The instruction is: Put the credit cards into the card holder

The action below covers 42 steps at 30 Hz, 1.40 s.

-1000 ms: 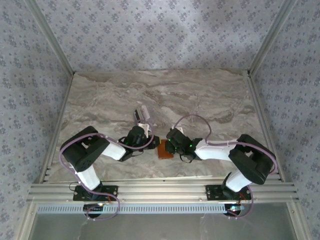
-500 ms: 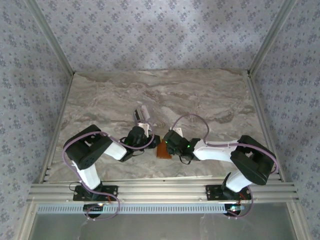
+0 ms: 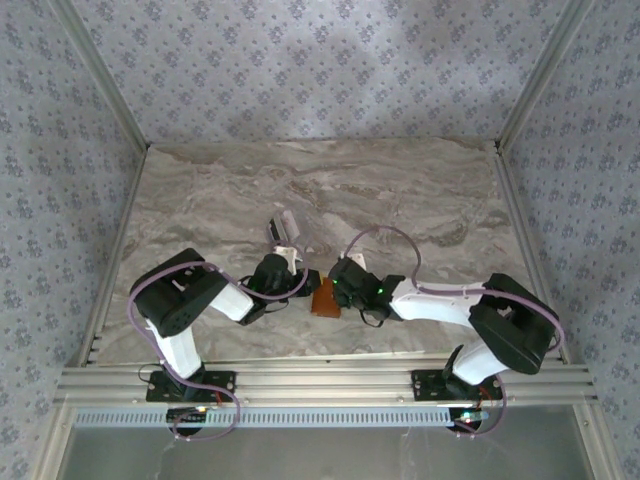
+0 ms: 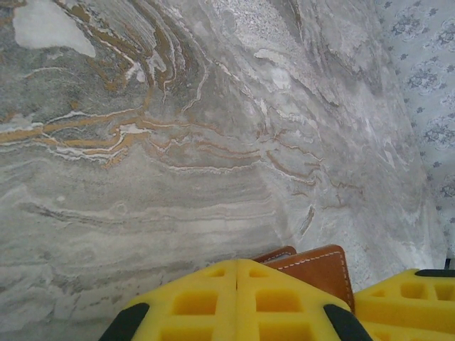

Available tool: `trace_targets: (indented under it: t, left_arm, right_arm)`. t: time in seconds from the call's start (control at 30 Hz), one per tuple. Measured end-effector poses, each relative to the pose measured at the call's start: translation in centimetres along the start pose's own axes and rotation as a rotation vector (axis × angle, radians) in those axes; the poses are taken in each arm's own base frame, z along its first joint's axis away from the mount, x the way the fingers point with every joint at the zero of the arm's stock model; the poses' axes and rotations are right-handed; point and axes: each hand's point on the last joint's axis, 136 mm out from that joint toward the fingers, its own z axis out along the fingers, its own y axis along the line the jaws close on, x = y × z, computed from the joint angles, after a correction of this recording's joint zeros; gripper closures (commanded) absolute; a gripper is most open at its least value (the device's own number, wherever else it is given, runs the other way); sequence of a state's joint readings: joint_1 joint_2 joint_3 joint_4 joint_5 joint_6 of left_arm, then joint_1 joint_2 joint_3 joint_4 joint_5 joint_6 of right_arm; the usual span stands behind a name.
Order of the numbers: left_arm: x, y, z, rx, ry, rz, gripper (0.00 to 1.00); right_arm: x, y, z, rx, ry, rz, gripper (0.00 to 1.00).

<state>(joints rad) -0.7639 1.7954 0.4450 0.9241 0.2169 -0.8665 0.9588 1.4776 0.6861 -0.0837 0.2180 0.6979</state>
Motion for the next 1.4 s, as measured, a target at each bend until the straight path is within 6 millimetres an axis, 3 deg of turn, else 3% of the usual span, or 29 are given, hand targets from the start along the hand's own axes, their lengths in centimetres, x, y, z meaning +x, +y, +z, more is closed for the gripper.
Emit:
trace_targets:
  t: [0.37, 0.7, 1.0, 1.4]
  left_arm:
    - [-0.1, -0.1, -0.1, 0.013, -0.015, -0.014, 1.00]
    - [-0.8, 0.4, 0.1, -0.007, -0.061, -0.019, 1.00]
    - [-1.2, 0.5, -0.1, -0.021, -0.080, -0.026, 1.00]
    - [1.6, 1.0, -4.3, -0.116, 0.047, 0.015, 0.85]
  right_arm:
    - [0.0, 0.3, 0.5, -0.074, 0.022, 0.025, 0.71]
    - [0.8, 0.9, 1.1, -0.160, 0.034, 0.061, 0.76]
    - [-0.8, 1.6, -0.2, -0.203, -0.026, 0.090, 0.77]
    - [-1.9, 1.7, -0.3, -0.213, -0.069, 0.118, 0.76]
